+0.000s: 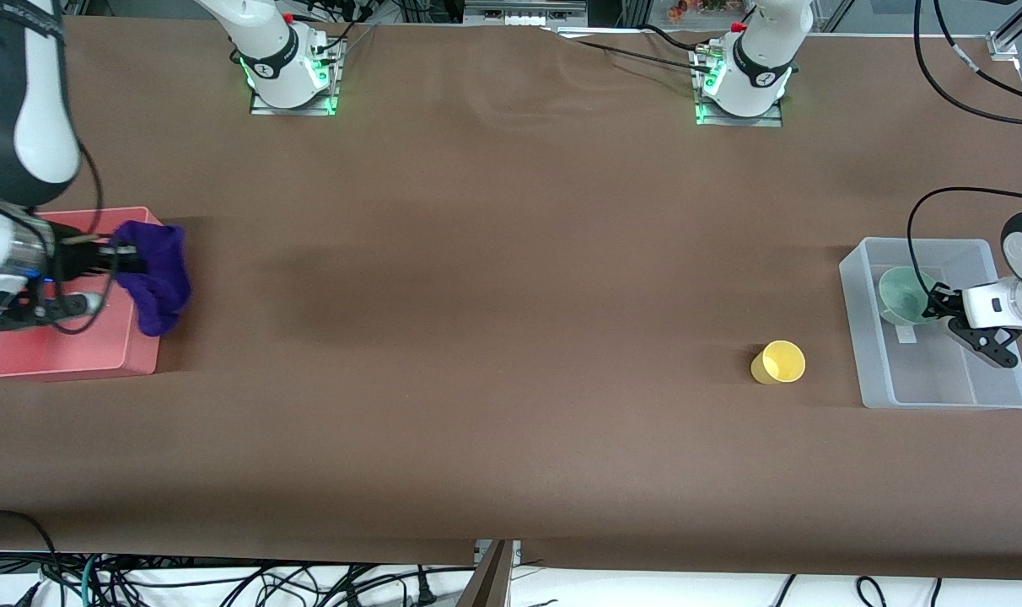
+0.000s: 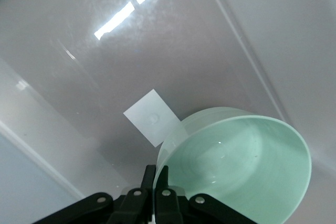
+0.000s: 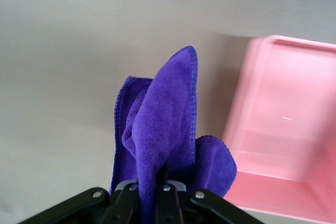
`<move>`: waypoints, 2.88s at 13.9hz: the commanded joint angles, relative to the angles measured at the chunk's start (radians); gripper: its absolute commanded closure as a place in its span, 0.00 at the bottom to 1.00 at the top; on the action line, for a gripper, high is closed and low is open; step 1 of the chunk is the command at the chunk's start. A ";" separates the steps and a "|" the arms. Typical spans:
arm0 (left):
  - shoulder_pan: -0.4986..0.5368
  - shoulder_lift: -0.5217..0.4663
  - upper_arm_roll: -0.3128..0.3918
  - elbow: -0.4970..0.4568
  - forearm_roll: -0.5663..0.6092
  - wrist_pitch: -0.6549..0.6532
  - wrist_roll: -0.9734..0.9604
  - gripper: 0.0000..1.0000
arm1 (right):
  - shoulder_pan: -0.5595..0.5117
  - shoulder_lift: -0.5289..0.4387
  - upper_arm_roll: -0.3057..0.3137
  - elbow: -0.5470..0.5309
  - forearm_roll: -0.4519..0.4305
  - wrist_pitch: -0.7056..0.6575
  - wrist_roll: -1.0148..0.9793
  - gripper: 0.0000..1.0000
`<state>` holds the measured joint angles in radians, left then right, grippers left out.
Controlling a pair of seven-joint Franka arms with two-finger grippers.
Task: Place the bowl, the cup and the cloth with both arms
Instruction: 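Carry the cloth into the pink bin while the left gripper sets the bowl down, then release the cloth in the pink bin while the left gripper grasps the yellow cup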
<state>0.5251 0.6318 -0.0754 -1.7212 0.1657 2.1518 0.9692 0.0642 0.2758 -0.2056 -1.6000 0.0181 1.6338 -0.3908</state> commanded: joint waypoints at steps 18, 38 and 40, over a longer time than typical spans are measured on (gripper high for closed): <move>0.001 -0.211 -0.160 0.054 -0.002 -0.326 -0.043 0.00 | -0.138 0.137 -0.181 -0.282 -0.046 0.420 -0.345 1.00; -0.149 0.011 -0.314 0.137 0.014 -0.170 -0.750 0.00 | -0.145 0.272 -0.184 -0.327 0.017 0.535 -0.336 0.00; -0.149 0.034 -0.308 0.140 0.015 -0.071 -0.794 0.00 | -0.145 0.254 -0.184 -0.311 0.022 0.523 -0.339 0.00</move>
<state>0.3775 0.6373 -0.3870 -1.5986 0.1651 2.0127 0.2262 -0.0779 0.5567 -0.3882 -1.9135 0.0233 2.1584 -0.7197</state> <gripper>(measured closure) 0.000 0.586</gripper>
